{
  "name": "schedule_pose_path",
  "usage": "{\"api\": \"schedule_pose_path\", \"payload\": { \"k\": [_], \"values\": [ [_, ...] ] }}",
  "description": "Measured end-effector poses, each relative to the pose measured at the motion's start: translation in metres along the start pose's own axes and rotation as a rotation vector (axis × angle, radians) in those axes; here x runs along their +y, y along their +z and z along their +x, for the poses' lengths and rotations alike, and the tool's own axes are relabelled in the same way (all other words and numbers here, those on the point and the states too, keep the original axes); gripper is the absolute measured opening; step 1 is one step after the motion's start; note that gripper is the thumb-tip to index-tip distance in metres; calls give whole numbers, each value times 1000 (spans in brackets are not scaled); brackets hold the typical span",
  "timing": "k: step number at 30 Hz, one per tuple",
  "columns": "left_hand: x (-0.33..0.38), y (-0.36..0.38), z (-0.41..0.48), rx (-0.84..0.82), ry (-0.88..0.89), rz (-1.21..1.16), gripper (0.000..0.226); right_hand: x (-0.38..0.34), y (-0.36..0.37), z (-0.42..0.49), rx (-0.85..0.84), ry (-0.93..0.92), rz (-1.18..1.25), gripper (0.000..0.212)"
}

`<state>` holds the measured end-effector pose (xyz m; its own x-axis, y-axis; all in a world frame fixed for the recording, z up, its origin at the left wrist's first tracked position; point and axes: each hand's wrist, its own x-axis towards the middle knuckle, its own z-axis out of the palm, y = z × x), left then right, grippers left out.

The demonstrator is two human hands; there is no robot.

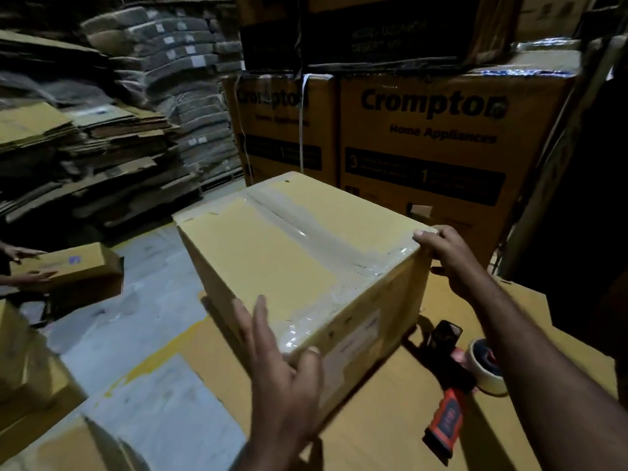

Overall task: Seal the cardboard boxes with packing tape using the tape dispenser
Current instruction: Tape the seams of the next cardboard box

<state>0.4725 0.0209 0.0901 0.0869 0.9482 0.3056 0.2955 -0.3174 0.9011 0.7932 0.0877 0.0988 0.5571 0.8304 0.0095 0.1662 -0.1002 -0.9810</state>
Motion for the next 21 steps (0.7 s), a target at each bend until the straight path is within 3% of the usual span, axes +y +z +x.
{"api": "schedule_pose_path", "payload": {
  "k": [5,9,14,17,21],
  "values": [
    [-19,-18,16,146,-138,-205,96,-3,12,-25,-81,52,-2,71],
    [-33,-31,37,212,-304,-318,76,-17,27,-40,-110,54,96,32],
    [-26,-64,67,198,-232,-466,64,-36,45,-60,-40,56,239,14],
    [-10,-78,86,162,-223,-546,79,-56,46,-69,21,27,281,16],
    [16,-89,104,75,-157,-667,69,-94,30,-90,140,-33,297,18]
  ]
}}
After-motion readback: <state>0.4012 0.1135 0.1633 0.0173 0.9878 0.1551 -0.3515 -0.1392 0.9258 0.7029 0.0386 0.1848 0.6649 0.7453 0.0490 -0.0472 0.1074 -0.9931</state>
